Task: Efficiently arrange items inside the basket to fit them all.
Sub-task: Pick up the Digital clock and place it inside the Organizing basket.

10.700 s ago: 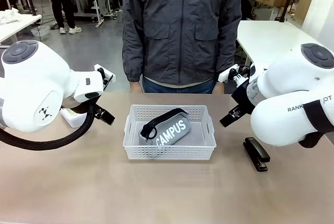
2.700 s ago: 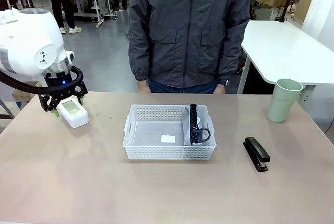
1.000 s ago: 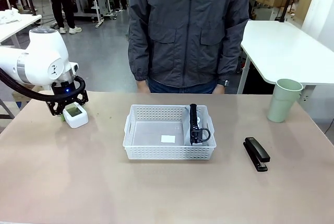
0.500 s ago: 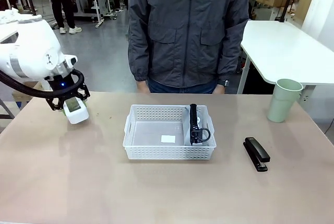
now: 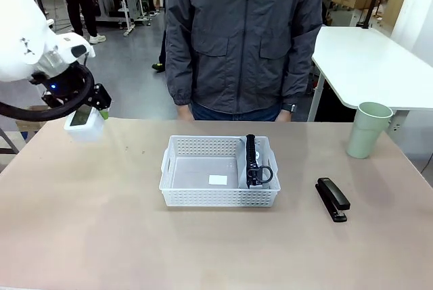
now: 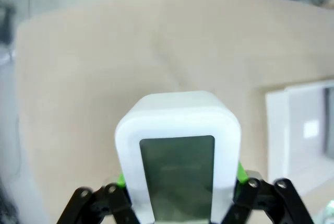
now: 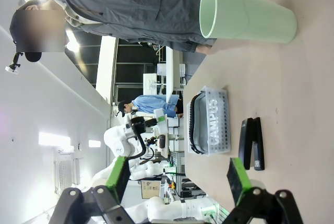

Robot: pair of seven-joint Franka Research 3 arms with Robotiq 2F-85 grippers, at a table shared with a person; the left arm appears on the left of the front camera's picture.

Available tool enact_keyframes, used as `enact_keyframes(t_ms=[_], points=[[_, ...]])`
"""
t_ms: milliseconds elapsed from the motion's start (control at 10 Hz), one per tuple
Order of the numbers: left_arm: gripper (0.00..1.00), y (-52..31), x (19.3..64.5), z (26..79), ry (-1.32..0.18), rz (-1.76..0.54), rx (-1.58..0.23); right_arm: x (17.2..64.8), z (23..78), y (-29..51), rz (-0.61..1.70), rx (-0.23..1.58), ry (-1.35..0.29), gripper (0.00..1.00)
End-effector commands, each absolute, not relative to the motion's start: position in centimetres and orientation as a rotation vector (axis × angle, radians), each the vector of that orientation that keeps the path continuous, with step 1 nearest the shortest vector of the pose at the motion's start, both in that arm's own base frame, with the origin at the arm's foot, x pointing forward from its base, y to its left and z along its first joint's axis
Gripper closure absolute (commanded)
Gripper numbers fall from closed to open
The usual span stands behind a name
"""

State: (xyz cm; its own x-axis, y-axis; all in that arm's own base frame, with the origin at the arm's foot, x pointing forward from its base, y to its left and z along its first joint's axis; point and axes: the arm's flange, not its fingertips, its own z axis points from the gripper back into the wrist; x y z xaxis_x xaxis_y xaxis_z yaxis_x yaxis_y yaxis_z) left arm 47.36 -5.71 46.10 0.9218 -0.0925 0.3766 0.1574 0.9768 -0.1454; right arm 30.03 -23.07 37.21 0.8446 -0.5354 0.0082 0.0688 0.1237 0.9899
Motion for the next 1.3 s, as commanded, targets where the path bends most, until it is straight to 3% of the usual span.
enact_keyframes(t_ms=[0, 100, 200, 300, 400, 900, 1200], points=[[1.00, -7.1, 43.9, 46.1, -0.451, -0.358, -0.325, 29.8, 37.3, -23.1, -0.428, 1.382, -0.418, 0.00], [1.00, -8.4, 43.4, 46.7, -0.438, -0.476, -0.324, 29.8, 37.3, -23.1, -0.428, 1.382, -0.418, 0.00], [0.78, -9.6, 43.1, 47.3, -0.408, -0.584, -0.325, 29.8, 37.3, -23.1, -0.428, 1.382, -0.418, 0.00], [0.78, -10.9, 42.8, 47.7, -0.400, -0.670, -0.328, 29.8, 37.3, -23.1, -0.428, 1.382, -0.418, 0.00], [1.00, -12.1, 42.6, 47.9, -0.393, -0.726, -0.328, 29.8, 37.3, -23.1, -0.428, 1.382, -0.418, 0.00], [1.00, -21.2, 43.2, 46.7, -0.404, -0.808, -0.333, 29.8, 37.3, -23.1, -0.428, 1.382, -0.418, 0.00], [1.00, -26.6, 43.7, 44.3, -0.302, -0.912, -0.286, 29.8, 37.3, -23.1, -0.428, 1.382, -0.418, 0.00]])
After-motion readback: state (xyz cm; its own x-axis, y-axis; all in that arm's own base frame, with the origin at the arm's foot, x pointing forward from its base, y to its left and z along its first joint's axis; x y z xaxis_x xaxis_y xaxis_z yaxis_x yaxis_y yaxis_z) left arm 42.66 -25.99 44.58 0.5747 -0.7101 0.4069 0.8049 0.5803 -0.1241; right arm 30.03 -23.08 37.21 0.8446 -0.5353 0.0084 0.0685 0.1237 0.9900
